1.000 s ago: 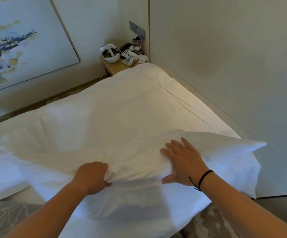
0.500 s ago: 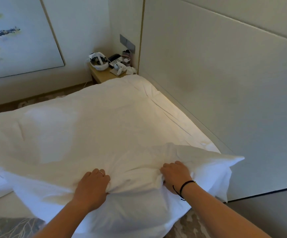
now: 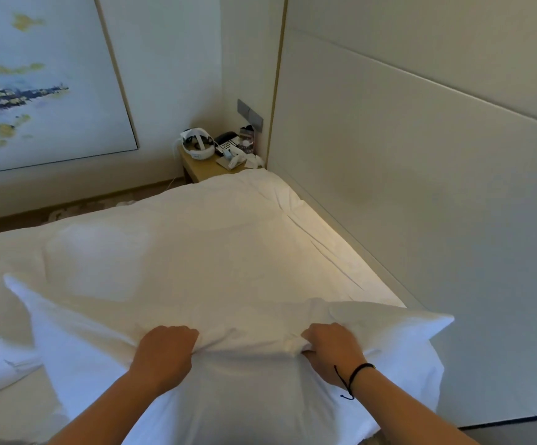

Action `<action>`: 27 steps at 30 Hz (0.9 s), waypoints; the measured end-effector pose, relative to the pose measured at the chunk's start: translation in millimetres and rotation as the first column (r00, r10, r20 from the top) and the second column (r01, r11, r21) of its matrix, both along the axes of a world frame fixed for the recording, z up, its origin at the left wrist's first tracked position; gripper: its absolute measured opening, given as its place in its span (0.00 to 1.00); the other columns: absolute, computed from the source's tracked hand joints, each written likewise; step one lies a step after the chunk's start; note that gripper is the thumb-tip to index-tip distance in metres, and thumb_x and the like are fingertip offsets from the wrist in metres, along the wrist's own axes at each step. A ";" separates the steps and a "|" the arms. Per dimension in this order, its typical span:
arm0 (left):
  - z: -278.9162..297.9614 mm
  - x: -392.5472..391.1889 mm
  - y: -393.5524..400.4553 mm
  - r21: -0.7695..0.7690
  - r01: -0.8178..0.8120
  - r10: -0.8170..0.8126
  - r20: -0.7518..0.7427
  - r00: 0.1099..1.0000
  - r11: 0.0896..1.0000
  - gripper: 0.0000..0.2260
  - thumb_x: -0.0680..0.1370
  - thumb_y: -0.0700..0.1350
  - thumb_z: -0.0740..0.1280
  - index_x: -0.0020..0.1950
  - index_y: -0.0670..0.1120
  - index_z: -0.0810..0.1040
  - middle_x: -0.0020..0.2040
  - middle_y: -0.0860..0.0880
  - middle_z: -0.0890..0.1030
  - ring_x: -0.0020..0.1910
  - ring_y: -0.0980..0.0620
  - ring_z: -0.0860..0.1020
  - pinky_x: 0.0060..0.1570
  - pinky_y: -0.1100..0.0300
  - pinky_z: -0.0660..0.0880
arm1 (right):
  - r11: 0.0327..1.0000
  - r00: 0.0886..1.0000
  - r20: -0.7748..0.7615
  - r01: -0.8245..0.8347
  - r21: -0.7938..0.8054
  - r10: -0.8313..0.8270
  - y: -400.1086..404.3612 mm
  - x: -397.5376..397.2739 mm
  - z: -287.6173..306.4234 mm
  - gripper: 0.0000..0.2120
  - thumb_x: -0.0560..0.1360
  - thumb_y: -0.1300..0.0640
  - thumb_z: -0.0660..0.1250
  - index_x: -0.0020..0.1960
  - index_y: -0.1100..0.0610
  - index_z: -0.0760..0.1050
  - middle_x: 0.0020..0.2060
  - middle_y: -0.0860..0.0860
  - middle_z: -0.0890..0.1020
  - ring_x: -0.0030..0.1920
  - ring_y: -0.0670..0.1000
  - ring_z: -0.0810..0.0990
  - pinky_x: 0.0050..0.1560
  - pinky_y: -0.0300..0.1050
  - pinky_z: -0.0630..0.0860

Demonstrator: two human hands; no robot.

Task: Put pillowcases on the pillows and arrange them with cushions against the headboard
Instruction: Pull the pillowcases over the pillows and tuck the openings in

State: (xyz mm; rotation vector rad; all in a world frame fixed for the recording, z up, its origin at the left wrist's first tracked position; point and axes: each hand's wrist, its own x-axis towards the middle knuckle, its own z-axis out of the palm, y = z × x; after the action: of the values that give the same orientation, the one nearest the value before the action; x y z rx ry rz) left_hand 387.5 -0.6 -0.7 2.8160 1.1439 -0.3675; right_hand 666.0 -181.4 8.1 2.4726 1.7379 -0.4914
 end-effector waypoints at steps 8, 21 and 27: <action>95.6 156.8 79.1 0.189 0.090 -0.104 0.068 0.992 0.978 0.08 0.77 0.50 0.61 0.50 0.56 0.79 0.51 0.56 0.82 0.50 0.52 0.77 0.57 0.58 0.70 | 0.956 0.978 -0.168 0.161 0.243 -0.122 17.0 112.2 65.8 0.14 0.79 0.42 0.60 0.49 0.49 0.79 0.45 0.46 0.80 0.46 0.51 0.78 0.46 0.45 0.74; 115.1 512.2 96.0 0.102 0.168 -0.184 0.183 0.966 0.981 0.29 0.79 0.61 0.60 0.77 0.54 0.57 0.79 0.51 0.59 0.78 0.47 0.54 0.75 0.44 0.54 | 0.807 0.882 -0.066 0.454 0.376 -0.466 66.5 364.8 76.8 0.13 0.80 0.49 0.55 0.47 0.52 0.76 0.43 0.50 0.79 0.43 0.57 0.78 0.39 0.47 0.71; -12.5 523.4 26.5 -0.299 0.172 -0.184 -0.014 0.983 0.939 0.39 0.76 0.64 0.62 0.79 0.59 0.42 0.81 0.52 0.41 0.79 0.48 0.49 0.73 0.47 0.60 | 0.812 0.823 -0.013 0.562 0.160 -0.567 60.3 421.2 -7.9 0.21 0.82 0.42 0.47 0.56 0.52 0.73 0.50 0.51 0.80 0.50 0.55 0.79 0.53 0.52 0.72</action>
State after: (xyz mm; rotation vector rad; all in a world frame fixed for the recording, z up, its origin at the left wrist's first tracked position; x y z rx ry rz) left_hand 910.9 25.9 -13.2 2.6590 0.7643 -0.5631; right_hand 1087.2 -121.0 0.1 3.0841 1.0223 -0.3456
